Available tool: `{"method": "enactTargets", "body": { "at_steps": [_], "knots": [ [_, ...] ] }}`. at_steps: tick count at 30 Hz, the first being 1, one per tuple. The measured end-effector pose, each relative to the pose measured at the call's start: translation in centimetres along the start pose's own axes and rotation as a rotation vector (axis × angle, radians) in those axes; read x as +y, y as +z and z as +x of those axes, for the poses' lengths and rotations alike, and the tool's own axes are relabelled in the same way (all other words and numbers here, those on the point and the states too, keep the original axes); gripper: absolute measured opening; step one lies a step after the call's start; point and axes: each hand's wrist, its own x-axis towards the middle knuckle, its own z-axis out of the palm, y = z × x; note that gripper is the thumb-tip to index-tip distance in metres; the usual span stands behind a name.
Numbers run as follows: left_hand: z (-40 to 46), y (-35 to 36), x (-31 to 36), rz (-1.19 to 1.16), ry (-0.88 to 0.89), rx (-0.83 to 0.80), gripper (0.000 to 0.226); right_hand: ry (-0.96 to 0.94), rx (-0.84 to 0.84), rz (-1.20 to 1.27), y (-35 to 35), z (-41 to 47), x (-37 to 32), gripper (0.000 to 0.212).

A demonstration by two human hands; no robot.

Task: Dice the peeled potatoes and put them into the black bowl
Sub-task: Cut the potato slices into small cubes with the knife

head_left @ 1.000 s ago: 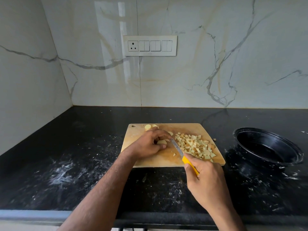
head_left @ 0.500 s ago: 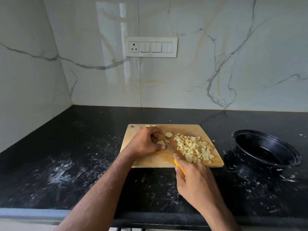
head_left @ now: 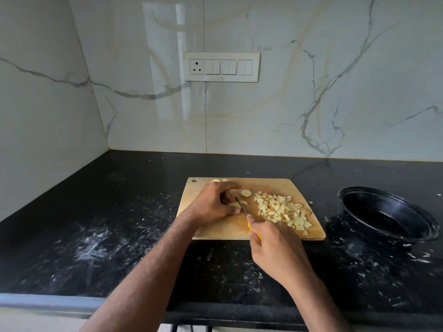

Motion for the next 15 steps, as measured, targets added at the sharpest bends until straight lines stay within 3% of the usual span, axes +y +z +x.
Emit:
{"method": "enactTargets", "body": {
  "at_steps": [5, 15],
  "knots": [
    [0.1, 0.4, 0.1, 0.141, 0.092, -0.081, 0.032, 0.009, 0.021, 0.044, 0.1, -0.3, -0.2, 0.036],
    [0.3, 0.5, -0.4, 0.119, 0.078, -0.065, 0.019, 0.001, 0.076, 0.194, -0.9, -4.4, 1.7, 0.036]
  ]
}}
